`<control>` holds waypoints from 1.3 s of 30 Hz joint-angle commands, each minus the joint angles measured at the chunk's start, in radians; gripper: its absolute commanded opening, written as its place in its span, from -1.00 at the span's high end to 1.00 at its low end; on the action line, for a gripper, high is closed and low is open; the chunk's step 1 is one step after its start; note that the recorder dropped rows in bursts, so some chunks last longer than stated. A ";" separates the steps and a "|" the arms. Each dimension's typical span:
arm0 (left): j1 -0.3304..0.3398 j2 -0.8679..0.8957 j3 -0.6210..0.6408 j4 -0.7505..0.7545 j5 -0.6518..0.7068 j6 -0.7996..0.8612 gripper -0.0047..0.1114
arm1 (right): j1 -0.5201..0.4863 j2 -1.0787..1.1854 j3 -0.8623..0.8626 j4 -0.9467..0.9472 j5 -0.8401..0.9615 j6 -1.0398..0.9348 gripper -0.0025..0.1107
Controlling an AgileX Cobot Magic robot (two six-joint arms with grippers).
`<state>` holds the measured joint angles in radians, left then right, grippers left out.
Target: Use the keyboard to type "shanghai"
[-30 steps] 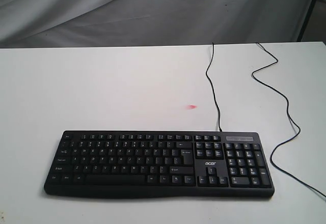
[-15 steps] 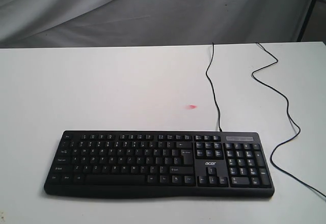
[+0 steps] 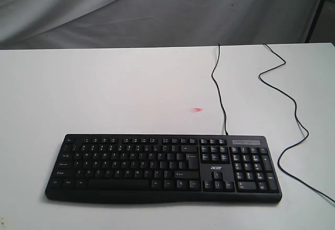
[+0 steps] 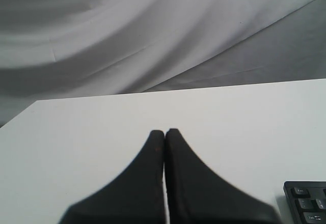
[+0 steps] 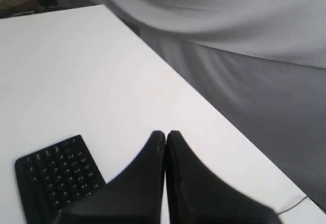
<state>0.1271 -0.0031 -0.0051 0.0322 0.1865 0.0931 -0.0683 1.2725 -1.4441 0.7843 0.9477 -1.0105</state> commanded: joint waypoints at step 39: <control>-0.004 0.003 0.005 -0.001 -0.006 -0.003 0.91 | 0.203 0.570 -0.046 0.138 0.063 -0.514 0.96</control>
<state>0.1271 -0.0031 -0.0051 0.0322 0.1865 0.0931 0.1171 1.8197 -1.4838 0.9287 1.0281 -1.5150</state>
